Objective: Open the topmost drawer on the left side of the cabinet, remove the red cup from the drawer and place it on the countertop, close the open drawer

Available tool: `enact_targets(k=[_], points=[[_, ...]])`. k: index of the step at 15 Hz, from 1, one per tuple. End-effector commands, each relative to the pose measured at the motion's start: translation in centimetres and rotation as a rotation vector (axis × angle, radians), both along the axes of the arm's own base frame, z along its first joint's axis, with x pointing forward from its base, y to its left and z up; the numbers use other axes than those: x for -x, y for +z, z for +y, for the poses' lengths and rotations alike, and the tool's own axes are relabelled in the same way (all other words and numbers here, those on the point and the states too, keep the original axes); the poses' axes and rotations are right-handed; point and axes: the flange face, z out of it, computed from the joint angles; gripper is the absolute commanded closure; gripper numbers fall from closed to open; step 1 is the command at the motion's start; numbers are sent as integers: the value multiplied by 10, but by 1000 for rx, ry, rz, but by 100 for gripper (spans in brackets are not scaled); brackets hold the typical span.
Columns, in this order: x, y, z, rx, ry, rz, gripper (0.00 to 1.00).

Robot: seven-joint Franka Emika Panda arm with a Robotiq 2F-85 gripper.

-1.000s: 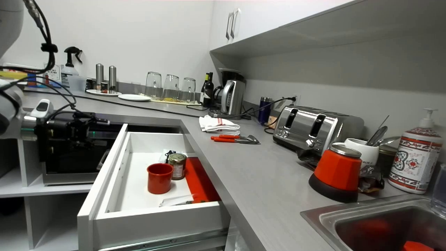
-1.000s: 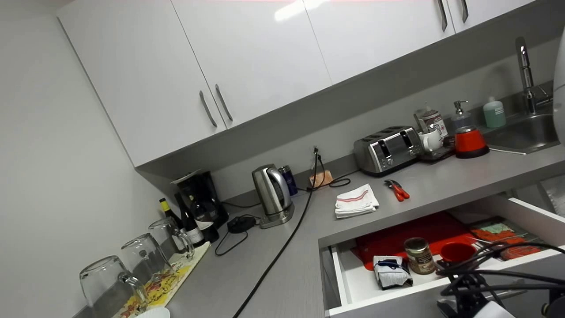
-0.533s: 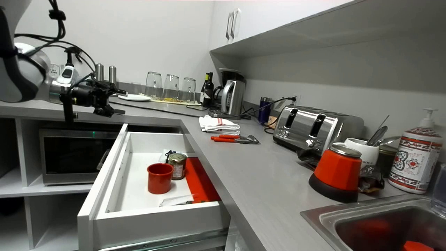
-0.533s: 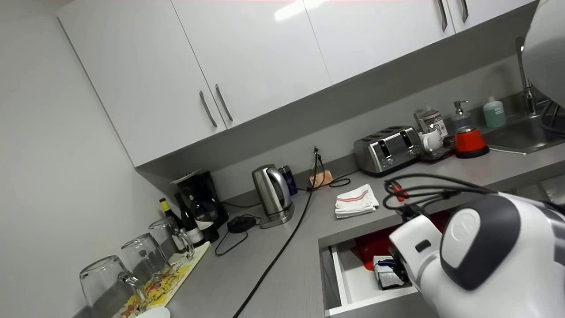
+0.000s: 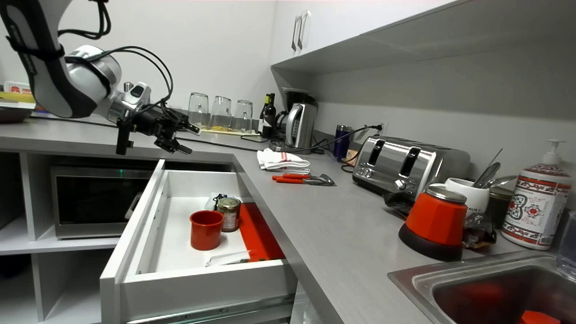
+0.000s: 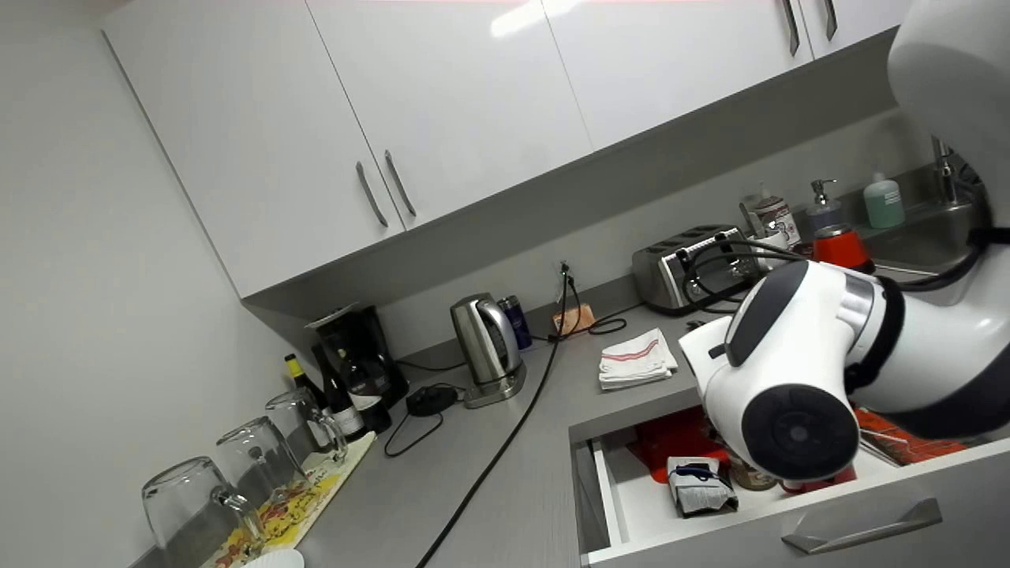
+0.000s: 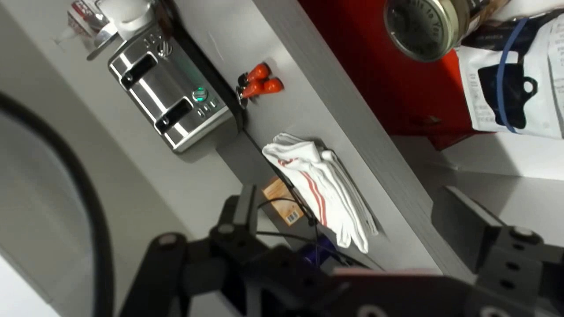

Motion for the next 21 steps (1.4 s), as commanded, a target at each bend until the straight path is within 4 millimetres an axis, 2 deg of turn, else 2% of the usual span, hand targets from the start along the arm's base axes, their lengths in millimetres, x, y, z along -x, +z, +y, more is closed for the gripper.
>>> enact_targets(k=[1,4,7,13,17,21], points=[[2,14,-41,-96,-54,49,0],[9,14,-69,-149,-77,85,0],[24,13,-87,-186,-76,117,0],[51,-3,-125,-201,-118,185,0],[61,-13,-152,-243,-155,233,0],[60,-29,-173,-335,-155,293,0]])
